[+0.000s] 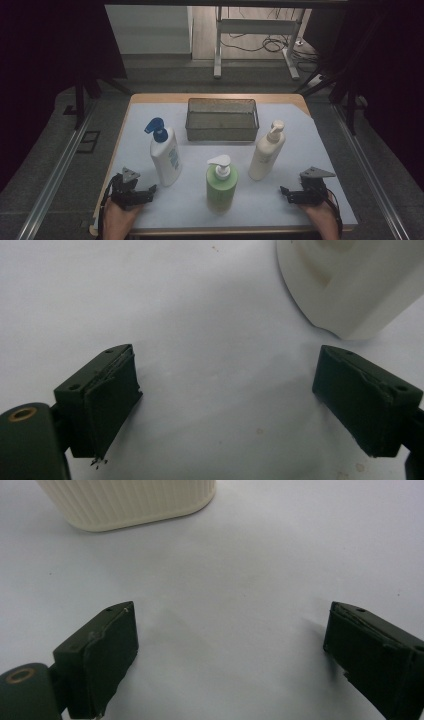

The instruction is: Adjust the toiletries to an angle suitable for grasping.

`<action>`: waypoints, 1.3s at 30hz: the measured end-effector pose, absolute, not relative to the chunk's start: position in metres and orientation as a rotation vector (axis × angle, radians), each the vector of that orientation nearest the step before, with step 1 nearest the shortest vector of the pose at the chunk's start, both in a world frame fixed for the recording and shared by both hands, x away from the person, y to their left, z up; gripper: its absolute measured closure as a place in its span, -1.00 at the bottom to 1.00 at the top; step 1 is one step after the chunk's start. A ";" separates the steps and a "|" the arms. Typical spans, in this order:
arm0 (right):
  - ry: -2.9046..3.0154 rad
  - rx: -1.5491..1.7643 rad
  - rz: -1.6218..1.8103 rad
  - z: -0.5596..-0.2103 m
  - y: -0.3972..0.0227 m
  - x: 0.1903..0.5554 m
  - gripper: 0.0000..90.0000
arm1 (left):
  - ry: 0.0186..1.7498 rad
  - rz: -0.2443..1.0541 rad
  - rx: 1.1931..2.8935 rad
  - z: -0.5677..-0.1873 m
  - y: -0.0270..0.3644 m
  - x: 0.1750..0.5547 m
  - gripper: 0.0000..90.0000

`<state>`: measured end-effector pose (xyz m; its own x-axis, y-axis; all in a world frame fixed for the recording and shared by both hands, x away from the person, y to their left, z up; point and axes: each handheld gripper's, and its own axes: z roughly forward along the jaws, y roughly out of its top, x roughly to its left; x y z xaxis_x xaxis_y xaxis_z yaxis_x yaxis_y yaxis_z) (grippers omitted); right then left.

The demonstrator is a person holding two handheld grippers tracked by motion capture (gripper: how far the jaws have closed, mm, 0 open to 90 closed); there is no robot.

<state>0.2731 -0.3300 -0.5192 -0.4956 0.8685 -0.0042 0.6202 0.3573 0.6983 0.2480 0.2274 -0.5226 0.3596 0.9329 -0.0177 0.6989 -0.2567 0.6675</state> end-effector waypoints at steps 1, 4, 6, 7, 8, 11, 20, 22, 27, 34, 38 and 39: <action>2.250 1.302 0.911 -0.519 -0.330 0.273 -0.84 | 1.410 0.519 2.040 -0.523 0.227 0.248 -0.76; 2.250 1.300 0.912 -0.519 -0.330 0.273 -0.84 | 1.409 0.521 2.039 -0.523 0.227 0.248 -0.76; 2.248 1.298 0.912 -0.519 -0.330 0.273 -0.83 | 1.409 0.520 2.037 -0.523 0.227 0.248 -0.76; 2.248 1.298 0.912 -0.519 -0.330 0.273 -0.83 | 1.409 0.520 2.037 -0.523 0.227 0.248 -0.76; 2.249 1.296 0.912 -0.519 -0.330 0.273 -0.83 | 1.409 0.520 2.036 -0.523 0.227 0.248 -0.76; 2.251 1.299 0.912 -0.519 -0.330 0.273 -0.84 | 1.408 0.520 2.036 -0.523 0.228 0.248 -0.76; 2.253 1.306 0.919 -0.519 -0.331 0.274 -0.81 | 1.408 0.521 2.035 -0.523 0.228 0.248 -0.76; 2.247 1.310 0.921 -0.518 -0.331 0.273 -0.77 | 1.408 0.520 2.035 -0.523 0.228 0.248 -0.76; 2.242 1.316 0.928 -0.517 -0.334 0.273 -0.65 | 1.406 0.520 2.039 -0.523 0.228 0.247 -0.76; 2.266 1.287 0.923 -0.513 -0.333 0.271 -0.47 | 1.406 0.521 2.038 -0.523 0.228 0.247 -0.75; 2.253 1.280 0.951 -0.510 -0.332 0.270 -0.39 | 1.406 0.521 2.038 -0.523 0.228 0.247 -0.75; 2.251 1.276 0.961 -0.509 -0.332 0.270 -0.36 | 1.406 0.521 2.038 -0.523 0.228 0.247 -0.75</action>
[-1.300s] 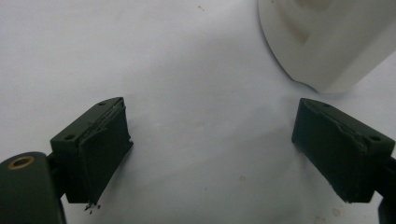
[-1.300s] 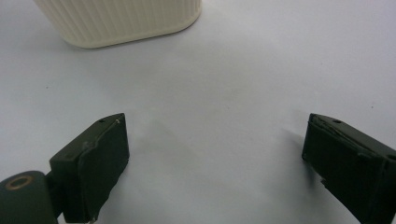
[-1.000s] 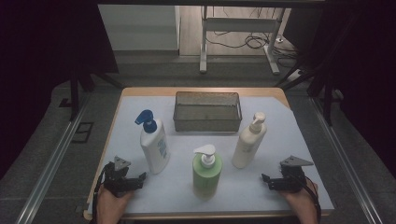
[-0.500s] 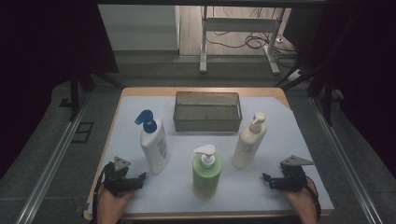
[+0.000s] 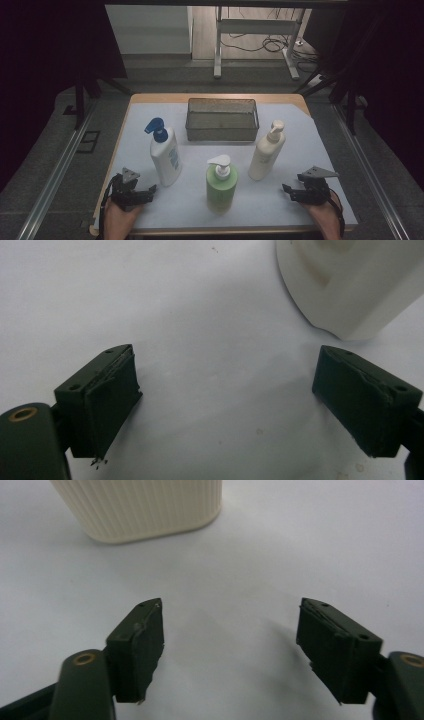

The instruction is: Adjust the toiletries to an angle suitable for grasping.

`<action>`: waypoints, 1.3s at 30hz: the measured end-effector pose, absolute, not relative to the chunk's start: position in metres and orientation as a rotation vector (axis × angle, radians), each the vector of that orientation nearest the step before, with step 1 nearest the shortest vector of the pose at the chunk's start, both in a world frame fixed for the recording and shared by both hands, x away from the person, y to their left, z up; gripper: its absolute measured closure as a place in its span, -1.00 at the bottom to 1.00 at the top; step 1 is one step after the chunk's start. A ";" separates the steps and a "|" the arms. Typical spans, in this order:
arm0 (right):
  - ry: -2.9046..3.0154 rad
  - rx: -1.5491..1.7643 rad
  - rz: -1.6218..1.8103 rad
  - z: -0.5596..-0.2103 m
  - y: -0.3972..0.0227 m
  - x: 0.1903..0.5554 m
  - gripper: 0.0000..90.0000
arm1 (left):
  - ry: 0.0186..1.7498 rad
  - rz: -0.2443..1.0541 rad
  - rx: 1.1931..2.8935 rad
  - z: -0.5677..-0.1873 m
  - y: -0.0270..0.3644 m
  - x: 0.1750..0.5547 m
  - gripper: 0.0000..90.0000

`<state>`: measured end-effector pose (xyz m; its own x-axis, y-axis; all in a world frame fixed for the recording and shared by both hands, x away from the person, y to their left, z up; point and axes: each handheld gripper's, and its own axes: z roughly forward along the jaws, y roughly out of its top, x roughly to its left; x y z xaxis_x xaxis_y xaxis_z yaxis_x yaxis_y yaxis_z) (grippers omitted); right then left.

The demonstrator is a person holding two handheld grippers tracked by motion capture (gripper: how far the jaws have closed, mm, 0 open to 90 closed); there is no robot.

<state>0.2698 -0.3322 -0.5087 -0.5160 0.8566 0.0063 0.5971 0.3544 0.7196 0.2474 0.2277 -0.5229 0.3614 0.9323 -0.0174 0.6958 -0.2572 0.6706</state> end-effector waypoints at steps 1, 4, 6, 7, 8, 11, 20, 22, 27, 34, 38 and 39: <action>2.250 1.274 0.971 -0.507 -0.332 0.269 -0.33 | 1.406 0.521 2.038 -0.523 0.228 0.247 -0.75; 2.255 1.267 1.000 -0.504 -0.331 0.269 -0.19 | 1.406 0.521 2.038 -0.523 0.228 0.247 -0.75; 2.268 1.260 1.003 -0.501 -0.331 0.269 -0.10 | 1.406 0.521 2.037 -0.523 0.228 0.247 -0.75; 2.281 1.268 1.023 -0.499 -0.331 0.270 -0.02 | 1.406 0.521 2.037 -0.523 0.228 0.247 -0.75; 2.281 1.268 1.023 -0.499 -0.331 0.270 -0.02 | 1.406 0.521 2.037 -0.523 0.228 0.247 -0.75; 2.272 1.249 1.057 -0.493 -0.331 0.272 0.14 | 1.405 0.522 2.037 -0.523 0.228 0.247 -0.75; 2.270 1.225 1.095 -0.485 -0.327 0.280 0.64 | 1.405 0.521 2.037 -0.523 0.228 0.247 -0.75; 2.265 1.226 1.103 -0.483 -0.325 0.283 0.78 | 1.405 0.521 2.036 -0.523 0.228 0.247 -0.75; 2.254 1.234 1.116 -0.482 -0.321 0.293 0.98 | 1.405 0.521 2.037 -0.523 0.228 0.247 -0.75; 2.235 1.268 1.150 -0.480 -0.316 0.302 0.99 | 1.405 0.521 2.036 -0.523 0.228 0.247 -0.75; 2.220 1.274 1.156 -0.479 -0.312 0.307 0.99 | 1.405 0.521 2.036 -0.523 0.228 0.247 -0.75; 2.216 1.276 1.155 -0.480 -0.311 0.310 0.99 | 1.405 0.521 2.035 -0.523 0.228 0.247 -0.75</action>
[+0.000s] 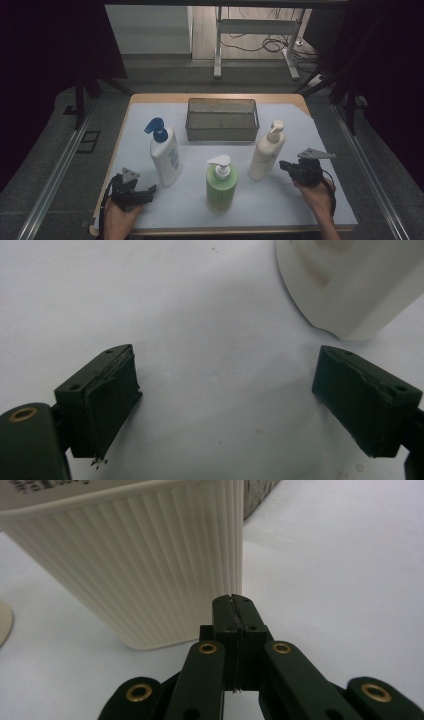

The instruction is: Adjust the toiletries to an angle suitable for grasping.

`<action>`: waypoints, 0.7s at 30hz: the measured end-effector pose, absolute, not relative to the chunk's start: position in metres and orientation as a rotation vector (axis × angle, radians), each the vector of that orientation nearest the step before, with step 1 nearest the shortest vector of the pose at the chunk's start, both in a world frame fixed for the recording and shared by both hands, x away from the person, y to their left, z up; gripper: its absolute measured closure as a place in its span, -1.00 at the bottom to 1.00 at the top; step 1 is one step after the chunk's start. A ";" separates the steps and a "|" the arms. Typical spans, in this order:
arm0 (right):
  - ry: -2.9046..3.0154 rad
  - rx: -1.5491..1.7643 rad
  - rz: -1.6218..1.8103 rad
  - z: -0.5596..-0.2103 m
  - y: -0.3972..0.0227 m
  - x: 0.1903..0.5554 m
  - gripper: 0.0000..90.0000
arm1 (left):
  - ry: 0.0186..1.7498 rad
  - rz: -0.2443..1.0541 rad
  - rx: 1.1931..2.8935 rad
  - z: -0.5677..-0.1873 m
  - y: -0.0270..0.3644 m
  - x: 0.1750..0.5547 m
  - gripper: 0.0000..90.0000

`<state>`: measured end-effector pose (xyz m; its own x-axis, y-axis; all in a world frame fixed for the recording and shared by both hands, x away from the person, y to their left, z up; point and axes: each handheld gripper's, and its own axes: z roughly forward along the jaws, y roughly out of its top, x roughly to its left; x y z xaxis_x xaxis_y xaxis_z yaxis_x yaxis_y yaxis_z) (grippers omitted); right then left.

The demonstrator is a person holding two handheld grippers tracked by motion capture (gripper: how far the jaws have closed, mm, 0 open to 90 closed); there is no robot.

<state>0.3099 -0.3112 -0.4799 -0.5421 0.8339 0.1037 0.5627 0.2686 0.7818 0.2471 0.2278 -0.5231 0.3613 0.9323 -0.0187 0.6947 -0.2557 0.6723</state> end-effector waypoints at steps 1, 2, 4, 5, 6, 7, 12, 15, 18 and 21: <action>2.216 1.276 1.155 -0.480 -0.311 0.310 0.99 | 1.405 0.521 2.035 -0.523 0.228 0.247 -0.75; 2.215 1.279 1.147 -0.480 -0.311 0.311 0.99 | 1.405 0.521 2.036 -0.523 0.228 0.247 -0.75; 2.223 1.281 1.155 -0.481 -0.309 0.313 0.99 | 1.405 0.521 2.036 -0.523 0.228 0.247 -0.75; 2.227 1.278 1.145 -0.482 -0.308 0.314 0.99 | 1.405 0.521 2.035 -0.523 0.228 0.247 -0.75; 2.229 1.272 1.133 -0.482 -0.306 0.315 0.99 | 1.405 0.521 2.036 -0.523 0.228 0.247 -0.75; 2.232 1.275 1.126 -0.483 -0.306 0.316 0.99 | 1.405 0.521 2.036 -0.523 0.228 0.247 -0.75; 2.230 1.277 1.095 -0.485 -0.301 0.322 0.99 | 1.405 0.520 2.036 -0.523 0.228 0.247 -0.75; 2.226 1.274 1.088 -0.486 -0.302 0.324 0.99 | 1.405 0.520 2.036 -0.523 0.228 0.247 -0.75; 2.227 1.280 1.063 -0.489 -0.300 0.327 0.99 | 1.405 0.520 2.035 -0.523 0.228 0.247 -0.75; 2.228 1.285 1.060 -0.490 -0.298 0.329 0.99 | 1.405 0.520 2.036 -0.523 0.228 0.247 -0.75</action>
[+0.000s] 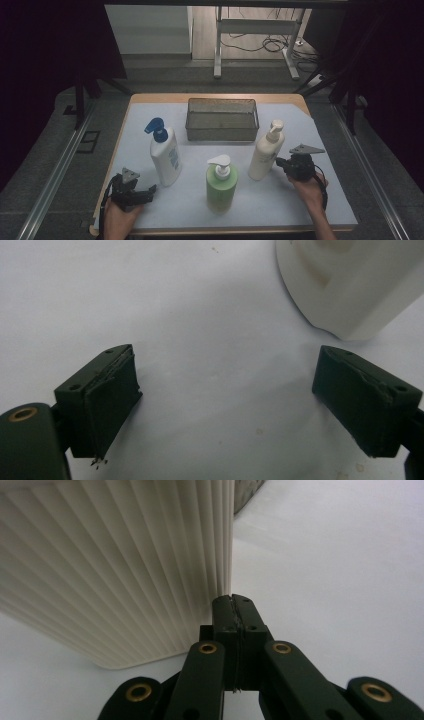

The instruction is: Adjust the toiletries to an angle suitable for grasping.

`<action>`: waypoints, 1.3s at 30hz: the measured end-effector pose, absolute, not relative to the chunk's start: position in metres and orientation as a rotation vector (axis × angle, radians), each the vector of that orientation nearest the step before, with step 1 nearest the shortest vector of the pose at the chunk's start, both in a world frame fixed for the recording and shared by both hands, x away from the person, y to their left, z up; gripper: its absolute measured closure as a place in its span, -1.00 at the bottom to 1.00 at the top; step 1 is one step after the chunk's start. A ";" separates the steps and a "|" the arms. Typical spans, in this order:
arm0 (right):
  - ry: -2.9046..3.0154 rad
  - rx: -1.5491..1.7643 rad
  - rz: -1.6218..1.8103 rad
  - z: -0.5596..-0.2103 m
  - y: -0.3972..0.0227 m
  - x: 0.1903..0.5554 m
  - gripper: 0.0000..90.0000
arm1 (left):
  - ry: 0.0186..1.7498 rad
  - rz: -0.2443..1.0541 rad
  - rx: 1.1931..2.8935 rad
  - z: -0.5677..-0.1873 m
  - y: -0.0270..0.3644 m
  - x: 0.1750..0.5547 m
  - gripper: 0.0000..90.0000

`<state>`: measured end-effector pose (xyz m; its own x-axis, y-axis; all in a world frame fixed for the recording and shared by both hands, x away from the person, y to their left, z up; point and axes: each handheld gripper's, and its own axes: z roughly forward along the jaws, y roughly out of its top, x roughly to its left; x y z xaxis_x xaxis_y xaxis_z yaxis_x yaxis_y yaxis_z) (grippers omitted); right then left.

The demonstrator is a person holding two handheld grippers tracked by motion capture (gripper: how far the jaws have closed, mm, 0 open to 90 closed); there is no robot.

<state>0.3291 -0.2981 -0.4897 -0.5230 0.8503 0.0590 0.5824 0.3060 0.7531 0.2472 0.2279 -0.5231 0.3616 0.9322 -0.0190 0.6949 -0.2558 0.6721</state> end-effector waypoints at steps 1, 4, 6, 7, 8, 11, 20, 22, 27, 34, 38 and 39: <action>2.230 1.286 1.054 -0.490 -0.297 0.330 0.99 | 1.405 0.520 2.035 -0.523 0.228 0.247 -0.75; 2.241 1.278 1.041 -0.491 -0.297 0.329 0.99 | 1.405 0.521 2.035 -0.523 0.228 0.247 -0.75; 2.247 1.275 1.049 -0.491 -0.297 0.327 0.99 | 1.405 0.520 2.035 -0.523 0.228 0.247 -0.75; 2.250 1.281 1.050 -0.491 -0.296 0.326 0.99 | 1.405 0.520 2.035 -0.523 0.228 0.247 -0.75; 2.250 1.281 1.050 -0.491 -0.296 0.326 0.99 | 1.405 0.521 2.036 -0.523 0.228 0.247 -0.75; 2.249 1.266 1.044 -0.491 -0.294 0.327 0.99 | 1.405 0.520 2.036 -0.523 0.228 0.247 -0.75; 2.256 1.270 1.061 -0.495 -0.288 0.338 0.99 | 1.405 0.520 2.034 -0.523 0.228 0.247 -0.75; 2.260 1.259 1.072 -0.496 -0.286 0.342 0.99 | 1.405 0.520 2.035 -0.523 0.228 0.247 -0.75; 2.272 1.265 1.100 -0.498 -0.280 0.350 0.99 | 1.405 0.521 2.035 -0.523 0.228 0.247 -0.75; 2.288 1.262 1.108 -0.502 -0.274 0.357 0.97 | 1.404 0.521 2.038 -0.523 0.228 0.247 -0.75; 2.289 1.281 1.114 -0.503 -0.284 0.354 0.93 | 1.405 0.520 2.035 -0.523 0.228 0.247 -0.75; 2.286 1.292 1.120 -0.502 -0.290 0.349 0.95 | 1.405 0.520 2.035 -0.523 0.228 0.247 -0.75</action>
<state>0.3488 -0.2895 -0.5018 -0.5576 0.8212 0.1213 0.5994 0.2972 0.7433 0.2472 0.2279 -0.5231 0.3614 0.9322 -0.0194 0.6949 -0.2554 0.6722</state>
